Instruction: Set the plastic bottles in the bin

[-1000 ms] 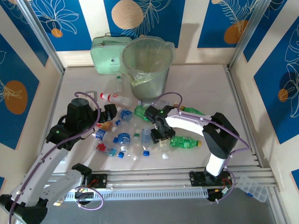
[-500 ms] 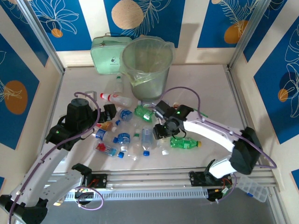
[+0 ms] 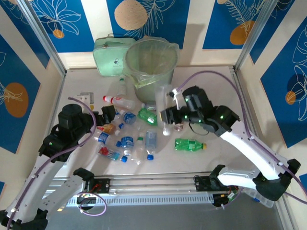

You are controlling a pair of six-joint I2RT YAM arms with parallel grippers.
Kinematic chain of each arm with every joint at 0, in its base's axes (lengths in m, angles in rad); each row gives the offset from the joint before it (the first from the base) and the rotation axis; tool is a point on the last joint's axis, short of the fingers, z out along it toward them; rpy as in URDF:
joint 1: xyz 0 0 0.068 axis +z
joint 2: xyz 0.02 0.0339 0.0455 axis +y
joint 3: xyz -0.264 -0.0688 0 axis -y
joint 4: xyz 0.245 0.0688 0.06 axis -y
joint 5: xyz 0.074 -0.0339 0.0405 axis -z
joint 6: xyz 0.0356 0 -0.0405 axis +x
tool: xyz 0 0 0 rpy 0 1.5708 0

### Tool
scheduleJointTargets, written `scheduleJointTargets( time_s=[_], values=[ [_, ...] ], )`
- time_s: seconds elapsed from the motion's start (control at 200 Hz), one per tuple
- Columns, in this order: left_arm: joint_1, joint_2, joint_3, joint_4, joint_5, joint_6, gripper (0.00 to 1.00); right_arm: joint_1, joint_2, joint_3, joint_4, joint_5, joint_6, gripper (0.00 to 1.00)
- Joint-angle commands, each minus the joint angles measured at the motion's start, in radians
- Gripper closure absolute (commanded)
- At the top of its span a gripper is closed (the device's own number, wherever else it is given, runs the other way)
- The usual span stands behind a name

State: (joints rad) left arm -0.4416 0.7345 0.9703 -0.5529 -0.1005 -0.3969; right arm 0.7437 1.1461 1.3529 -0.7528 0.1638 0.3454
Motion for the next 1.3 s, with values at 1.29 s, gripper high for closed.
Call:
scheduleJointTargets(
  time_s=[1.29],
  values=[
    [-0.059,-0.027,-0.035,0.046,-0.057,0.065,0.01,-0.312,1.158,1.268,-0.084,-0.135,-0.110,0.27]
  ],
)
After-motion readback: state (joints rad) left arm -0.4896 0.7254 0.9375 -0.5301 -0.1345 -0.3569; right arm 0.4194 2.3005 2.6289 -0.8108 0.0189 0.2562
